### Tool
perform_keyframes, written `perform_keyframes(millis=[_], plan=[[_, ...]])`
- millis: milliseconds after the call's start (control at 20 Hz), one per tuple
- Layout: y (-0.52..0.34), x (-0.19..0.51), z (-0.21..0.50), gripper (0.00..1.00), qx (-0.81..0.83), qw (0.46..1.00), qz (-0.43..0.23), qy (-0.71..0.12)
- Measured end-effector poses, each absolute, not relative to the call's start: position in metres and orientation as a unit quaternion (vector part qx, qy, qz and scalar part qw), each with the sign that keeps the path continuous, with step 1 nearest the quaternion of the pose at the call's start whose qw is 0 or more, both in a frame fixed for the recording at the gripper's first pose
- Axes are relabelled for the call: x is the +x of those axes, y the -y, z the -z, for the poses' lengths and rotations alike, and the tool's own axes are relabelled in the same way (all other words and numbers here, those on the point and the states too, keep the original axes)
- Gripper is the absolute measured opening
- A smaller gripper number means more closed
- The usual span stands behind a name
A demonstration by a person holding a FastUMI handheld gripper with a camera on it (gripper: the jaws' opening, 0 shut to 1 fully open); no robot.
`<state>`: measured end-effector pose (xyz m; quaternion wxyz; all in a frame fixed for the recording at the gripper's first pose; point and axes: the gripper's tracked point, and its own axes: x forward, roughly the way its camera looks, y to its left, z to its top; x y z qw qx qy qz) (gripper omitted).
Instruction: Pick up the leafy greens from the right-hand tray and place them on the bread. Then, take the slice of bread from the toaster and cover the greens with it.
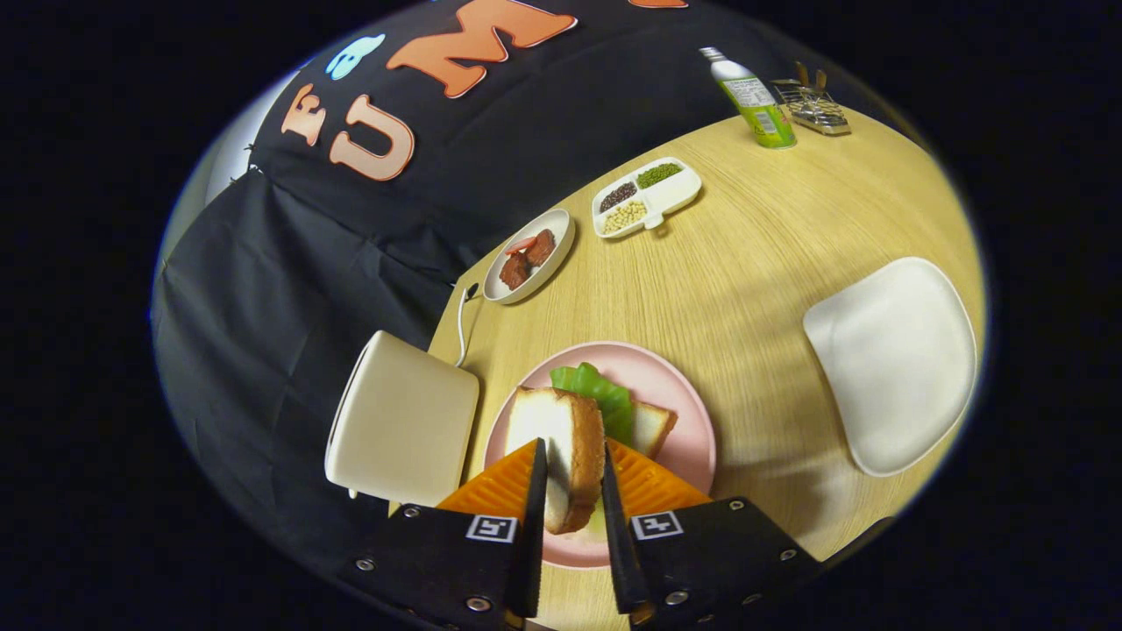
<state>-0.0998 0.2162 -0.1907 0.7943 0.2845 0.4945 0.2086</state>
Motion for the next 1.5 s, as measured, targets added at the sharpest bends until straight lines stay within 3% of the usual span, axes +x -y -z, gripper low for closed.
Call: perform_keyframes(millis=[100,250,700,950,1500], plan=[[-0.21,-0.096,0.188,0.4,0.277,0.804,-0.203,-0.486],[-0.199,-0.084,0.178,0.6,0.273,0.824,-0.195,-0.456],[-0.177,-0.048,0.103,0.79,0.197,0.91,-0.203,-0.302],[-0.161,-0.031,0.059,0.96,0.156,0.948,-0.187,-0.203],[-0.125,-0.02,-0.003,0.98,0.051,0.989,-0.138,-0.031]])
